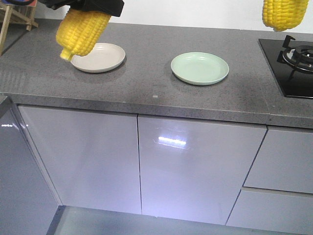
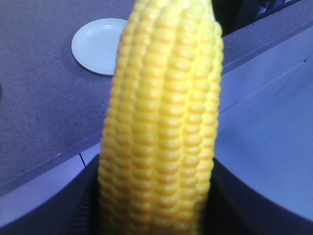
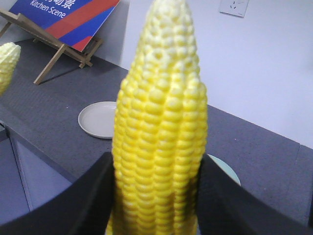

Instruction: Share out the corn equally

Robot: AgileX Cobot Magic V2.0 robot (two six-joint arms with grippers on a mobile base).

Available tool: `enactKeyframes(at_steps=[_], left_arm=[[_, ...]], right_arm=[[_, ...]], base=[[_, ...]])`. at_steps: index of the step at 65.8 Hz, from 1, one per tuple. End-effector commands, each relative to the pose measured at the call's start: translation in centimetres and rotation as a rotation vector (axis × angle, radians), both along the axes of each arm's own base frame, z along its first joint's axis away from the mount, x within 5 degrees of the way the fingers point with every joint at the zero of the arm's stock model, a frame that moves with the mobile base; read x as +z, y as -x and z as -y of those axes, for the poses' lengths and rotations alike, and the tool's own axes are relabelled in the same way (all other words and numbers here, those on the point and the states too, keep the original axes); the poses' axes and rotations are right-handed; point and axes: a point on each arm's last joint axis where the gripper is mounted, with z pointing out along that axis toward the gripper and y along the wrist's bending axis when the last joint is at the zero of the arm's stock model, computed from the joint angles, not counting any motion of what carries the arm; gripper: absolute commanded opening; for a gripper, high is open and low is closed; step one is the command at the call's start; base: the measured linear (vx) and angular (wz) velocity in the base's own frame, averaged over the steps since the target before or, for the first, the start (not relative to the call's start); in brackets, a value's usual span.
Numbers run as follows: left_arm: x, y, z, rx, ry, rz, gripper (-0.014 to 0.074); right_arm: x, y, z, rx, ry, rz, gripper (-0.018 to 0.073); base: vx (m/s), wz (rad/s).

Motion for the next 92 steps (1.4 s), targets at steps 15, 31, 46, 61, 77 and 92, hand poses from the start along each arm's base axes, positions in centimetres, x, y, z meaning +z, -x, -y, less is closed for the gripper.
enactKeyframes(at_steps=[15, 31, 46, 61, 77, 92], left_arm=[[2.17, 1.55, -0.54, 0.000, 0.065, 0.070, -0.0006], [2.17, 1.55, -0.54, 0.000, 0.065, 0.070, -0.0006], [2.17, 1.55, -0.54, 0.000, 0.065, 0.070, -0.0006], [2.17, 1.55, -0.54, 0.000, 0.065, 0.070, -0.0006], [2.17, 1.55, -0.54, 0.000, 0.065, 0.070, -0.0006], [2.17, 1.55, -0.54, 0.000, 0.065, 0.070, -0.0006]], right_arm=[[1.92, 1.02, 0.36, -0.021, -0.043, 0.111, -0.0006], [1.92, 1.02, 0.36, -0.021, -0.043, 0.111, -0.0006], [1.92, 1.02, 0.36, -0.021, -0.043, 0.111, -0.0006], [1.92, 1.02, 0.36, -0.021, -0.043, 0.111, -0.0006], [1.92, 1.02, 0.36, -0.021, -0.043, 0.111, -0.0006], [1.92, 1.02, 0.36, -0.021, -0.043, 0.111, -0.0006]], base=[[0.10, -0.09], [0.10, -0.09], [0.09, -0.05], [0.08, 0.02], [0.08, -0.01], [0.09, -0.02]])
